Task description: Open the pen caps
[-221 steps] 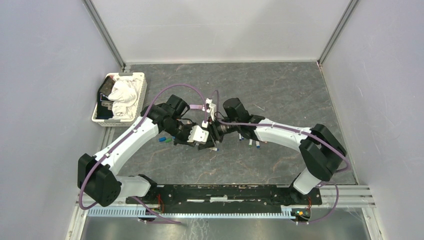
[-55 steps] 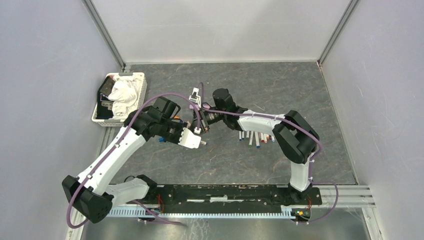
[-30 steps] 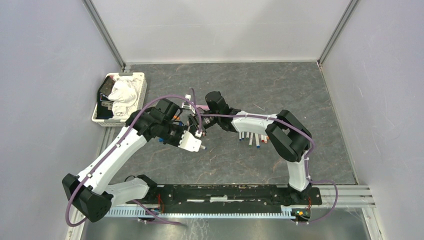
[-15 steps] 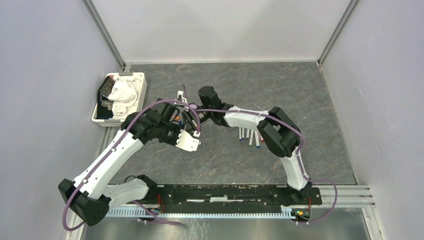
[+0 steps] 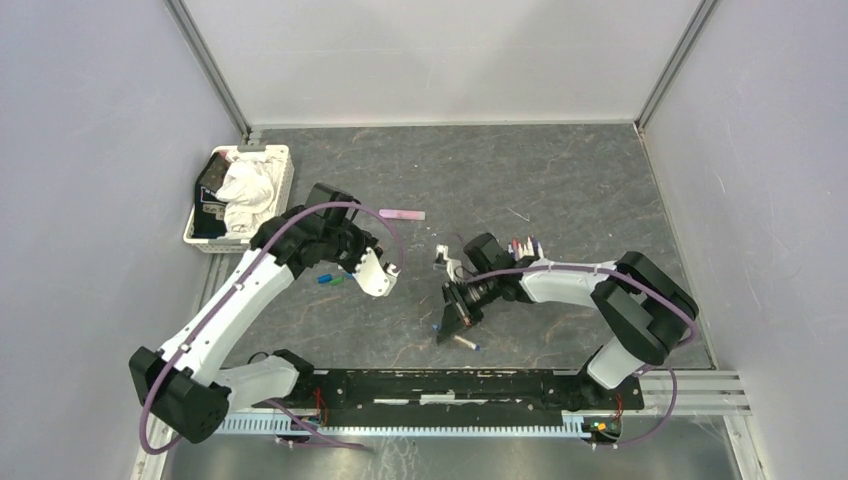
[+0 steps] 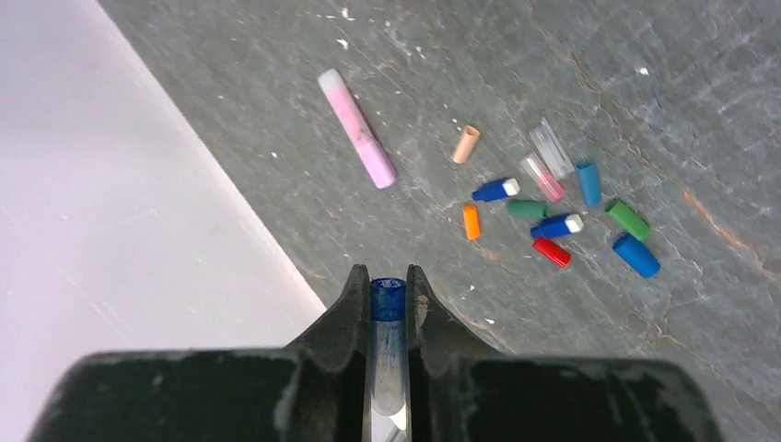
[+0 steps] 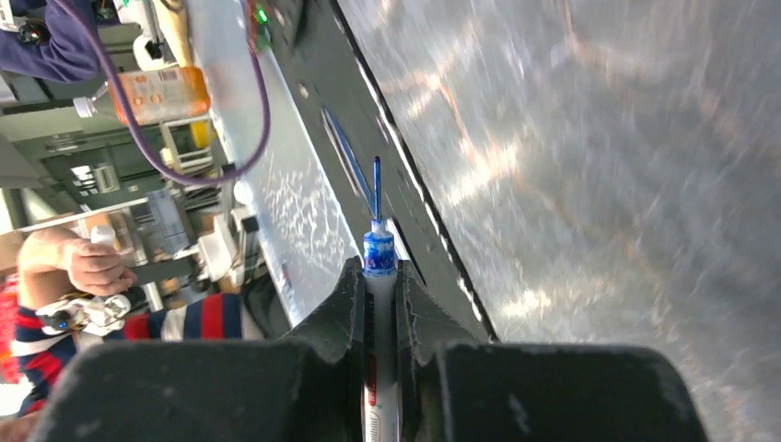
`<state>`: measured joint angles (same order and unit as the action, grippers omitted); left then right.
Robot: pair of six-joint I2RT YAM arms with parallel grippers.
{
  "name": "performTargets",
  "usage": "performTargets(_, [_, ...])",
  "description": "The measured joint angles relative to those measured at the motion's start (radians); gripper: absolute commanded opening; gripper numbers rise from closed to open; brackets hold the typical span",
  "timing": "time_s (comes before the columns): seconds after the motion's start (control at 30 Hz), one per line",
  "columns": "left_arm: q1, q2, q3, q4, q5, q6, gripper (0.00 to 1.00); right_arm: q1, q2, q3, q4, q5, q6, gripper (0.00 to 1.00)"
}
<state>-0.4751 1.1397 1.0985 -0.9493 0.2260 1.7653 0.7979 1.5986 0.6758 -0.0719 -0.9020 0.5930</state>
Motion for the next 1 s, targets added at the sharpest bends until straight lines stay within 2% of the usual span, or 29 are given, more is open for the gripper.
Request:
performTargets(0.17, [-0.032,-0.01,0.033,0.005,0.027,-0.139,0.02,-0.058,-0.005,0.146,-0.024,0.048,-0.078,0.0])
performTargets(0.27, [-0.02,0.048,0.048,0.006,0.035,-0.276,0.03,-0.126,-0.021,0.182,-0.071,0.164,-0.124,0.0])
performTargets(0.4, [0.02,0.16,0.031,0.034,0.04,-0.431,0.07,-0.203,-0.055,0.195,-0.164,0.433,-0.157,0.0])
performTargets(0.53, [0.045,0.261,-0.009,0.094,0.022,-0.556,0.14,-0.212,-0.071,0.219,-0.239,0.708,-0.165,0.0])
performTargets(0.8, [0.048,0.339,-0.159,0.267,-0.058,-0.672,0.15,-0.211,-0.048,0.244,-0.266,1.017,-0.144,0.0])
performTargets(1.0, [0.049,0.384,-0.184,0.355,-0.078,-0.726,0.15,-0.211,-0.015,0.244,-0.245,1.176,-0.089,0.0])
